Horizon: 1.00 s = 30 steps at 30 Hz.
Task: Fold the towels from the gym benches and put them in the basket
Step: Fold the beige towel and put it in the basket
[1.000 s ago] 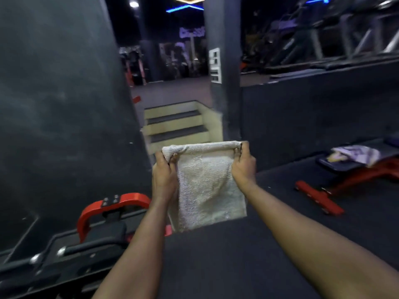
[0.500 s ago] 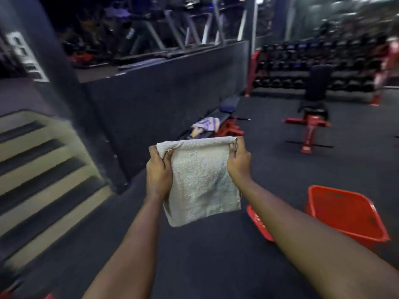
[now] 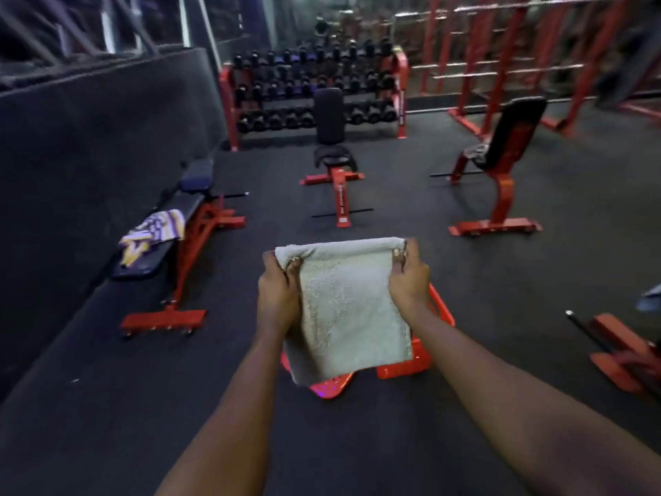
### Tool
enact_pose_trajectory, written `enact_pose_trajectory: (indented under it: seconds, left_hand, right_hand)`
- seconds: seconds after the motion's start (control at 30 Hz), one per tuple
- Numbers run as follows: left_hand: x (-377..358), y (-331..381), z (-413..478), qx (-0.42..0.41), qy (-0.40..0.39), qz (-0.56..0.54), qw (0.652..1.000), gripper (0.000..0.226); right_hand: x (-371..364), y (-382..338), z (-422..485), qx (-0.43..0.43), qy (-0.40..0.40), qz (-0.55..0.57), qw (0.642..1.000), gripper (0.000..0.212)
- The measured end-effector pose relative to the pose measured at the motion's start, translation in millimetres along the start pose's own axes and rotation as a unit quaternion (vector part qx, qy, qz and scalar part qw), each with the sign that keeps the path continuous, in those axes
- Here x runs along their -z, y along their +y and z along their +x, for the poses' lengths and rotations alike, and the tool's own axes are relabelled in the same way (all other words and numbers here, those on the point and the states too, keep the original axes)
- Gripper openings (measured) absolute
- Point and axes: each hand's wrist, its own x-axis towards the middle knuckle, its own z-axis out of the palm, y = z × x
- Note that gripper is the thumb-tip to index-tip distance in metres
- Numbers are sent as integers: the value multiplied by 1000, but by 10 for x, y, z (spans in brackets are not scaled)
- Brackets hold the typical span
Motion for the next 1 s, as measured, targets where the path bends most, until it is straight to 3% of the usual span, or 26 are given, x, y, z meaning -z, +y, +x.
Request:
enact_pose_trajectory:
  seconds: [0.27,0.57,0.87,1.0]
  left_hand:
    - [-1684,88,1012,-27,-110,-33,993,24]
    - [-2950,43,1875,-7,-179,-24,983,25]
    - [-4267,-441,2195,82,-200,37,976,29]
    - [-4832,-987,2116,138,-215,79,964,26]
  right_hand:
    - [114,991,1200,-86,82,-75,990,16]
    - [-44,1727,2245,-139,86,-112,980,15]
    - [-392,2940,3010,-195,17,-134,971,14]
    - [-709,3652,3133,-230,-59,-149,960,25]
